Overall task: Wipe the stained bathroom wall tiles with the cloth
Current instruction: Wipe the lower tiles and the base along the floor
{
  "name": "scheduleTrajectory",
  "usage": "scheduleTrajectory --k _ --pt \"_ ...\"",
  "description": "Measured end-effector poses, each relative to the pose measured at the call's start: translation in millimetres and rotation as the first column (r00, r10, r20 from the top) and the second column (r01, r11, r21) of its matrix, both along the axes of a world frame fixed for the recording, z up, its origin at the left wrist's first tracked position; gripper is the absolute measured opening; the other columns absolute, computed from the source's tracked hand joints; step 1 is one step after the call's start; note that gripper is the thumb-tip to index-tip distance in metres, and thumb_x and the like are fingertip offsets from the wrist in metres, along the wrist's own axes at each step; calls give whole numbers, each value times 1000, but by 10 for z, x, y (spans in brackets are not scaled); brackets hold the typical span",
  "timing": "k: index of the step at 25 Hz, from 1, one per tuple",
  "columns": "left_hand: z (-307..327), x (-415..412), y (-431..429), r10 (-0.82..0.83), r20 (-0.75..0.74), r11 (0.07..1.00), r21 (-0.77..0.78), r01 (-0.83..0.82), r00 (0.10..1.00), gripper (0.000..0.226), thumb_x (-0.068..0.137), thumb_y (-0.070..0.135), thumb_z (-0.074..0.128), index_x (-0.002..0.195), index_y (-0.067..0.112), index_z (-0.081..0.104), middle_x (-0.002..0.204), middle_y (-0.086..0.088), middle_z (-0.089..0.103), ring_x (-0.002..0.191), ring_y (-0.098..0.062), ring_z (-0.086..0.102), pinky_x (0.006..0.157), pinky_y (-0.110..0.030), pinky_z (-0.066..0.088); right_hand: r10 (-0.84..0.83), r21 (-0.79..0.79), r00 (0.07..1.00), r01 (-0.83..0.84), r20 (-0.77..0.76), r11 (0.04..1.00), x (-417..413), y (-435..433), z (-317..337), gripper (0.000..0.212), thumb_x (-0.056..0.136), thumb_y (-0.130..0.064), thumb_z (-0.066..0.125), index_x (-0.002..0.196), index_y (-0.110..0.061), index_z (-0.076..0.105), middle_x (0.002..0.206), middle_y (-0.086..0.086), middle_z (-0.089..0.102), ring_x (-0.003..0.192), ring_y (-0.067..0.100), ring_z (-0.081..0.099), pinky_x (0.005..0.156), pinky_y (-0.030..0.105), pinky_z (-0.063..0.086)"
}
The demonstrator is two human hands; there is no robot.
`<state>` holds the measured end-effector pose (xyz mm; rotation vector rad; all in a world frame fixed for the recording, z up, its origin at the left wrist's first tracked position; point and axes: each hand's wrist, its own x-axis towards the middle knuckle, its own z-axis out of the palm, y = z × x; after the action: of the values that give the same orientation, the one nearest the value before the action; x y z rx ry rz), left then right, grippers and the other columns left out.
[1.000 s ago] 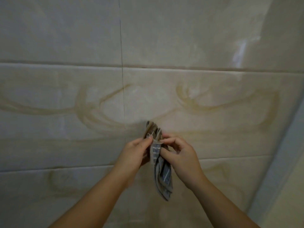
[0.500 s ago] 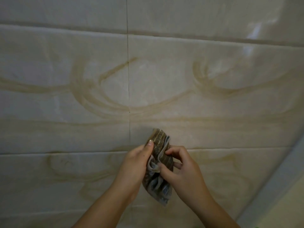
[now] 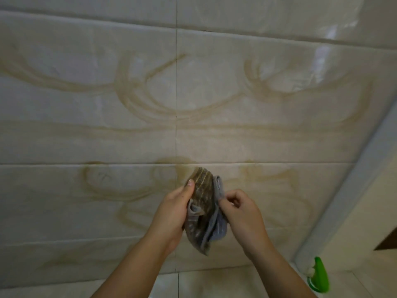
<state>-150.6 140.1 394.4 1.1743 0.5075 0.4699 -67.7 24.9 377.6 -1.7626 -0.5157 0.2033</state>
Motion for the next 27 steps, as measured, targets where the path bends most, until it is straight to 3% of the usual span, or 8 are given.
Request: scheduleTrajectory --k 4,8,10,13,18,21,24,27 --pt "-304 -217 47 112 -139 990 -67 -122 984 31 101 32 51 101 12 74 98 -17 75 88 -25 71 84 -37 52 66 182 895 17 -440 983 61 -314 -195 23 98 -22 55 98 -1 64 91 16 71 81 29 69 75 46 56" --pt "-533 -497 -76 182 -417 887 460 34 890 63 90 45 64 146 29 40 150 -3 43 132 -25 47 105 -47 43 318 475 706 30 -633 880 -59 -511 -292 24 99 -14 48 109 2 62 96 19 71 82 26 71 65 33 58" --pt "-591 -624 -239 51 -396 797 570 202 917 73 67 66 70 132 42 46 154 16 29 140 -13 32 115 -46 32 337 498 710 21 -618 867 -85 -533 -285 24 97 -12 49 111 4 61 96 20 69 81 26 70 66 34 60" --pt "-762 -671 -475 -265 -345 727 542 422 900 89 42 78 80 116 48 41 145 31 33 132 5 38 114 -32 35 353 516 693 32 -629 856 -138 -500 -254 31 98 -13 49 121 5 58 108 25 67 86 29 69 70 39 60" --pt "-997 -551 -510 -292 -217 754 547 364 932 37 69 45 80 86 40 48 136 22 54 113 -1 61 95 -34 53 354 559 661 120 -662 820 -165 -546 -245 26 102 -12 41 112 2 60 98 22 67 80 29 69 65 41 61" --pt "-999 -526 -461 -270 -254 769 524 366 929 12 91 25 67 83 22 58 123 12 66 103 -5 66 92 -35 54 274 508 675 173 -685 844 -108 -568 -248 27 102 -12 41 110 5 61 107 24 67 89 32 67 68 44 61" --pt "-896 -537 -387 -68 -279 875 444 191 958 22 100 30 49 87 22 64 92 -4 72 88 -24 69 88 -47 55 165 425 728 187 -665 886 -19 -566 -329 28 102 -9 44 113 9 61 112 26 67 92 31 68 71 38 60" --pt "-805 -579 -175 -28 -94 990 -139 14 995 30 102 23 44 102 12 72 96 -12 75 85 -26 72 76 -38 56 239 473 640 220 -730 853 98 -638 -347 38 102 -17 47 128 9 54 105 23 68 78 27 71 61 33 60"
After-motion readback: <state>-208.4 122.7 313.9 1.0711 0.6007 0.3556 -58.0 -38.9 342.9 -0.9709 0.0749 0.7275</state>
